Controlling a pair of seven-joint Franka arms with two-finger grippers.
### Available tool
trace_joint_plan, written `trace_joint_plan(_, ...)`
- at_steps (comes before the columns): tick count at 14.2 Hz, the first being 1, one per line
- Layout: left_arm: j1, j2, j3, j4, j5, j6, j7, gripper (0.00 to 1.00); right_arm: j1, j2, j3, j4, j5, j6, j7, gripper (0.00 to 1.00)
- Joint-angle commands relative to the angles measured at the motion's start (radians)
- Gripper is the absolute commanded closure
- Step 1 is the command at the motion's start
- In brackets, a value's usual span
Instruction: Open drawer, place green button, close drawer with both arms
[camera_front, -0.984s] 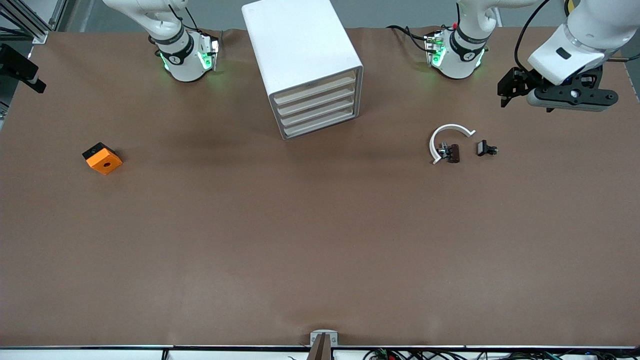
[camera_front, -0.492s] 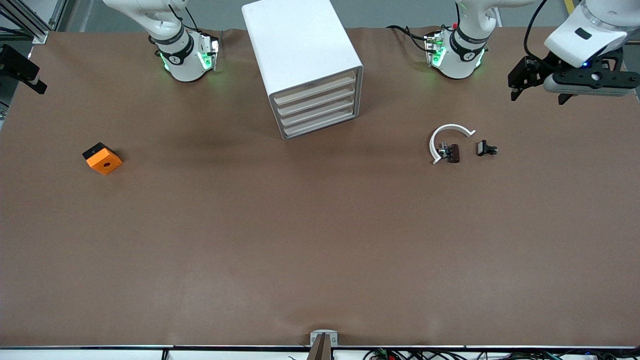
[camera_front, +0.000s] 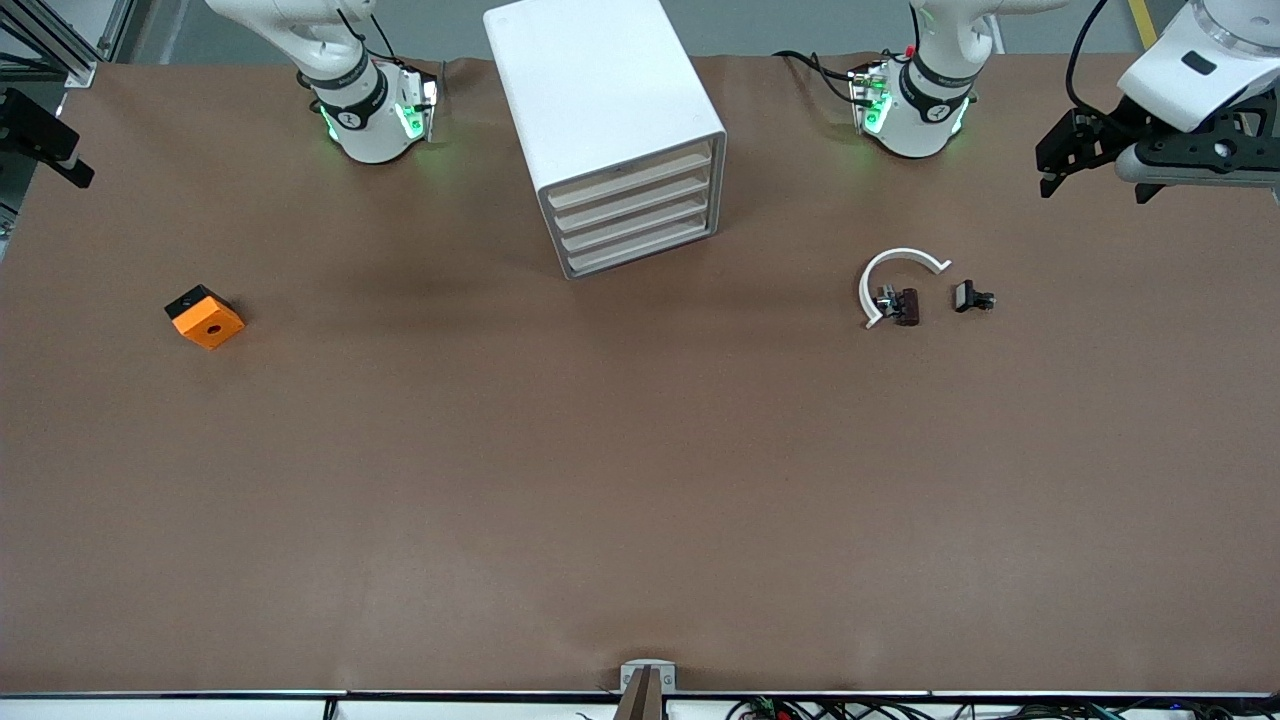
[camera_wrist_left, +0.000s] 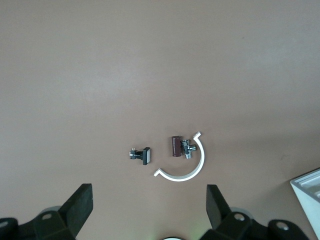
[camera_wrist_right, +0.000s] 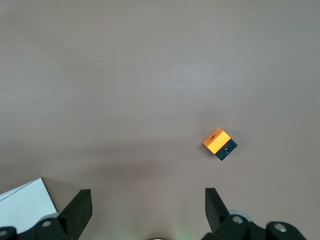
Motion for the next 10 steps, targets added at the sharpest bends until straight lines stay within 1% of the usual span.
trace_joint_plan(1,0.011,-0.013,0.0,0.016,-0.027,-0.027,0.009,0.0,-0.003,-0.018,0.002,-0.015,0.007,0.004,-0.016,0.0)
trace_joint_plan(10,0.034,-0.008,0.004,0.031,-0.031,-0.037,0.007,0.0,-0.003,-0.018,0.003,-0.015,-0.001,-0.02,-0.017,0.0)
